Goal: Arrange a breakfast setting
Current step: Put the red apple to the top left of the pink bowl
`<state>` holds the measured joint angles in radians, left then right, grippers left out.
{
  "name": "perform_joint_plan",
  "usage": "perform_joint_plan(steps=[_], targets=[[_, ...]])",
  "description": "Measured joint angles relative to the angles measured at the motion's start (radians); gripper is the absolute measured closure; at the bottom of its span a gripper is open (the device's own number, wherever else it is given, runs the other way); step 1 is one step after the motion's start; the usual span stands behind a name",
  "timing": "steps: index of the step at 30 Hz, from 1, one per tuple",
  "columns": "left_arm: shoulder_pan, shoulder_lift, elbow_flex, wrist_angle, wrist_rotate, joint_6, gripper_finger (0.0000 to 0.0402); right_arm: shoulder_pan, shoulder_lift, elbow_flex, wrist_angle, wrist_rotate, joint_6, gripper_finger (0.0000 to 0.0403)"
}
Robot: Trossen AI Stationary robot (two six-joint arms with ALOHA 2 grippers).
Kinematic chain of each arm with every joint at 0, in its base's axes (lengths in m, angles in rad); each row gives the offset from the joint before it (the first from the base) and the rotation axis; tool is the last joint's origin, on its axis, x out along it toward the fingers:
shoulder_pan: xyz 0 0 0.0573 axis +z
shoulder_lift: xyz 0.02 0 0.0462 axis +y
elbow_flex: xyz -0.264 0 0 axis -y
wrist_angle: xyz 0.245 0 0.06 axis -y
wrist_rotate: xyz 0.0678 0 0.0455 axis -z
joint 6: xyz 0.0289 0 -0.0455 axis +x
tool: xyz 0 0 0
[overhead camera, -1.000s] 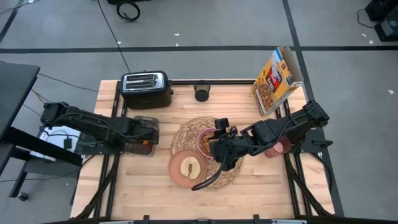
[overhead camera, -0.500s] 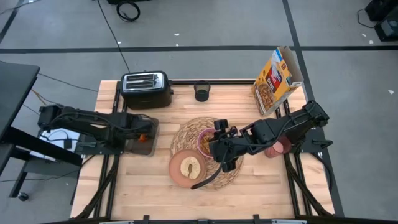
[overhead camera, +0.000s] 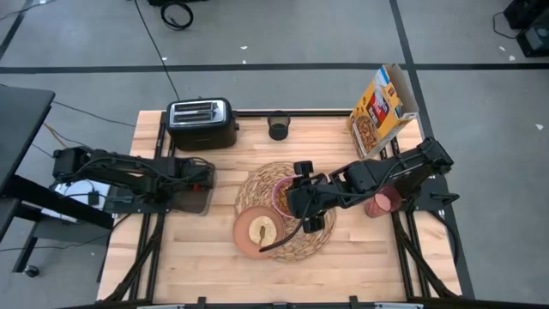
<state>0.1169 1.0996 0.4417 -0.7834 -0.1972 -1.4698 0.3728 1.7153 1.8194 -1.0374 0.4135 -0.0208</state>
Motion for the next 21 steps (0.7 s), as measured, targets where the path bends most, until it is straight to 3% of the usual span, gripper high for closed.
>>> perform_joint_plan(steps=[14,21], targets=[[0.000,-0.001,0.021,0.053,-0.112,0.063,0.0047,-0.023,0.000,0.000,0.015,-0.023,-0.032,0.0144],[0.071,0.000,0.020,0.062,-0.176,0.000,0.0047,-0.023,0.000,0.000,0.015,-0.023,-0.034,0.0130]])
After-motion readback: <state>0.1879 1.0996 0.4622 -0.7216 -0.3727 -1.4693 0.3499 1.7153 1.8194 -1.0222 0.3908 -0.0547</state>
